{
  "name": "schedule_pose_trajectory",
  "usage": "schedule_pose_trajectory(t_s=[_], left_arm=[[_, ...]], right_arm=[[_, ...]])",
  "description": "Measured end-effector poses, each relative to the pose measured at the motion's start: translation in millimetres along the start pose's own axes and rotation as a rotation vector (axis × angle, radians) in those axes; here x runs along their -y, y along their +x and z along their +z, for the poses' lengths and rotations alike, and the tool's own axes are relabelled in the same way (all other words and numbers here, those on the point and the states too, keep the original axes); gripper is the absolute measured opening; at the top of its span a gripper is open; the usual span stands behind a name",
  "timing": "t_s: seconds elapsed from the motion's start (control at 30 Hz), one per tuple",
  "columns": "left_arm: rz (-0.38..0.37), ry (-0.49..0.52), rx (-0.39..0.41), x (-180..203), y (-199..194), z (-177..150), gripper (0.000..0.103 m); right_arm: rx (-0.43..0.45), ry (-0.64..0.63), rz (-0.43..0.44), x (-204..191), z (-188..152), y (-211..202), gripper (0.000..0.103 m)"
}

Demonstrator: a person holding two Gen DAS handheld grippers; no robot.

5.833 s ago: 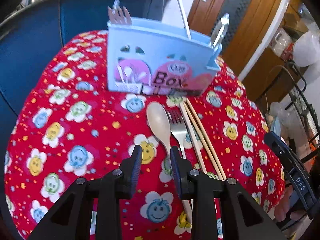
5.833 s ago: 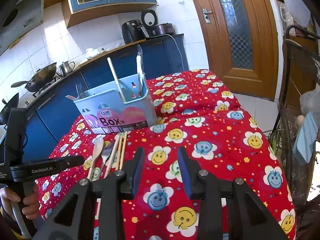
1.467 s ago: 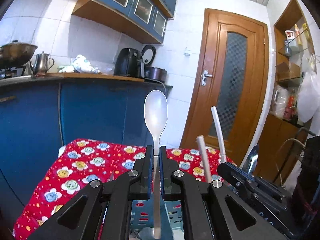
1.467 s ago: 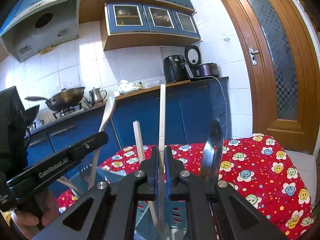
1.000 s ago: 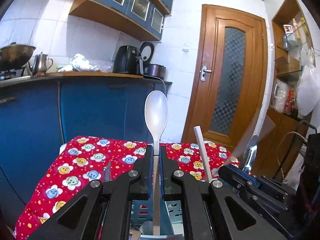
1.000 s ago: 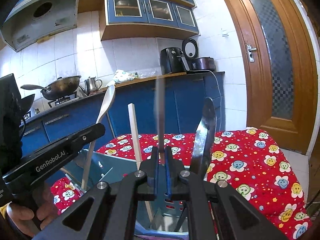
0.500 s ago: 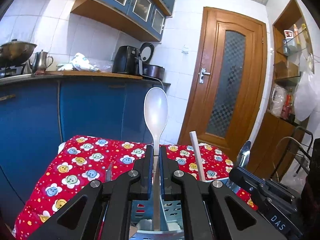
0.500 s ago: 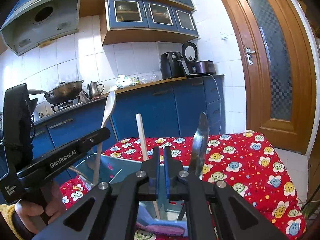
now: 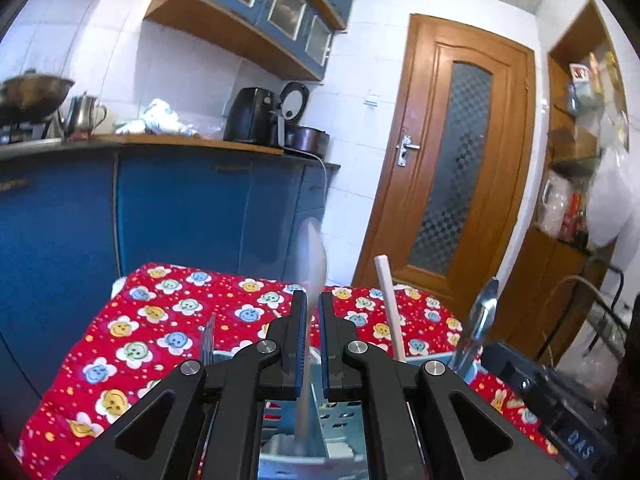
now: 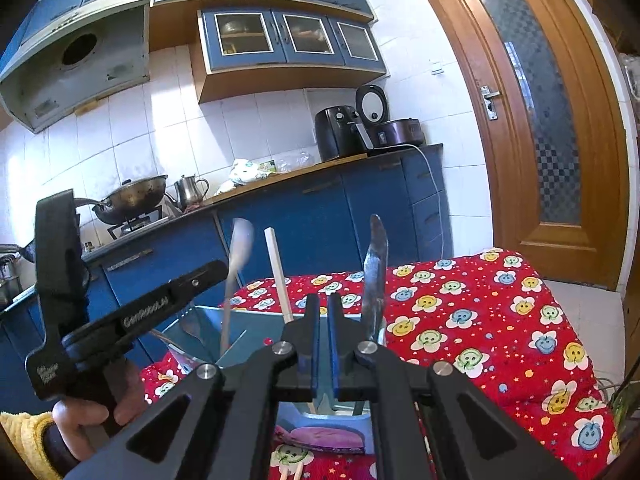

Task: Organize utensils
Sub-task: 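Open both tools and withdraw them from the caddy, then grasp the steel fork with the left tool while the right tool grasps another chopstick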

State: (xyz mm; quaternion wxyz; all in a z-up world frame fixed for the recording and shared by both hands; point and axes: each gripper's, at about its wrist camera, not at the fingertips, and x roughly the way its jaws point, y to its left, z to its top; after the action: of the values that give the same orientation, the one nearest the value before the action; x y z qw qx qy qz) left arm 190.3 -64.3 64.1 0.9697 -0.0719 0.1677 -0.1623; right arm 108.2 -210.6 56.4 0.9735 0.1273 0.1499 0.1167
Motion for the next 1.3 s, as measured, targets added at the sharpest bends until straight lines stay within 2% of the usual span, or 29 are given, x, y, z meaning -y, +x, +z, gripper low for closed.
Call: schedule_pose_trajectory(t_s=[0.13, 0.37, 0.53, 0.83, 1.07, 1.3], left_arm=[[0.002, 0.026, -0.014, 2, -6, -1, 0.006], [-0.017, 0.006, -0.045, -2, -15, 4, 0.007], [-0.030, -0.006, -0.074, -3, -30, 8, 0.019], [-0.055, 0.019, -0.114, 2, -68, 11, 0.023], [-0.079, 0.052, -0.193, 11, -96, -2, 0.026], [-0.084, 0.087, -0.298, 19, -105, -25, 0.026]], right_arm=[[-0.001, 0.007, 0.009, 0, -1, 0, 0.006], [-0.005, 0.019, 0.017, 0, 0, -3, 0.006], [-0.029, 0.051, 0.023, -2, 4, -12, 0.015], [-0.101, 0.003, -0.027, -20, 4, -49, 0.019], [-0.189, -0.034, -0.076, -32, -11, -68, 0.020], [-0.276, -0.045, -0.093, -39, -31, -78, 0.021]])
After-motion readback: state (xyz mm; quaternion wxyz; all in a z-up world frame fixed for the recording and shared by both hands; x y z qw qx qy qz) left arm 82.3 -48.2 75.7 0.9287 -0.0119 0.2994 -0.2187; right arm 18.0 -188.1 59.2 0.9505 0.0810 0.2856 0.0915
